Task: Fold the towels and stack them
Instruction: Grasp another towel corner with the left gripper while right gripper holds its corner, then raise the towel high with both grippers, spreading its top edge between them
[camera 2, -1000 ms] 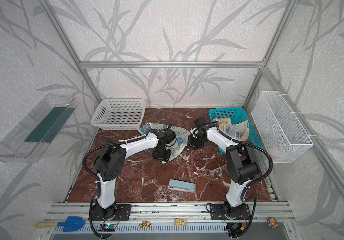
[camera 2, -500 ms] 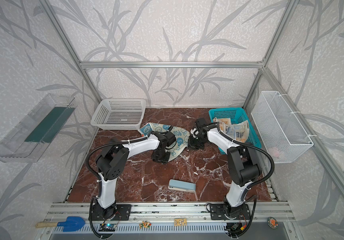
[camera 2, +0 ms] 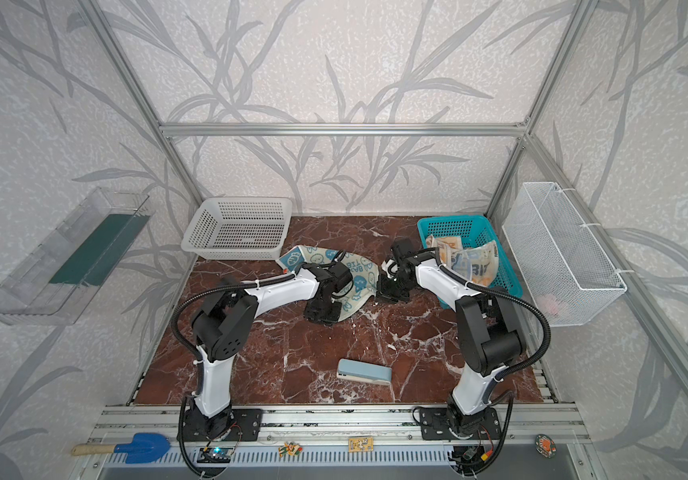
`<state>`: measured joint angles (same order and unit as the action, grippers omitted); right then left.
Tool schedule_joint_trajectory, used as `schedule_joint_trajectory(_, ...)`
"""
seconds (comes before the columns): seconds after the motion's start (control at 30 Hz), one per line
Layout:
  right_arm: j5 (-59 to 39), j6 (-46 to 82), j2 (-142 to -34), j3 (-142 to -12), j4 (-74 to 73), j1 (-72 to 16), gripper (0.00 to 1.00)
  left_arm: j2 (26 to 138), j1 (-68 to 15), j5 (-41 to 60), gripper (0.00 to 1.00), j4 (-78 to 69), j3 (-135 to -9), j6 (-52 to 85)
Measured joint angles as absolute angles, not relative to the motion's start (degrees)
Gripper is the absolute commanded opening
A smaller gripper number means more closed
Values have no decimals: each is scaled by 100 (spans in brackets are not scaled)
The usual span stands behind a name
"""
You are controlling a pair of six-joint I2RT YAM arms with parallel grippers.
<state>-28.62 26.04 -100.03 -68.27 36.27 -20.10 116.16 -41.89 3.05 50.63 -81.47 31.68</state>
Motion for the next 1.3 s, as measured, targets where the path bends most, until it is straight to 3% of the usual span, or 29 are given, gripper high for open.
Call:
schedule_joint_trajectory(0.13, -2880, 2613, -10003, -6816, 3623, -2012, 0, 11614, -4180, 233, 0, 5078, -8136, 3188)
schedule_joint_trajectory(0.33, -2897, 2580, -9852, -6978, 3835, -2014, 0, 11592, -4143, 187, 0, 5142, -8230, 3079)
schedule_joint_trajectory(0.5, -2871, 2471, -9598, -7800, 4259, -2014, 0, 11334, -3924, 266, 0, 5415, -9089, 2956)
schedule_joint_trajectory(0.7, -2799, 2340, -9389, -9013, 4777, -2014, 0, 10689, -3164, 637, 0, 5704, -11170, 2895)
schedule_joint_trajectory(0.93, -2687, 2239, -9365, -10586, 5065, -1955, 0, 11048, -2558, 648, 0, 6438, -14615, 2716)
schedule_joint_trajectory(1.3, -2897, 1804, -9723, -14110, 5916, -1684, 0, 10506, -2359, 819, 0, 6128, -14787, 2661)
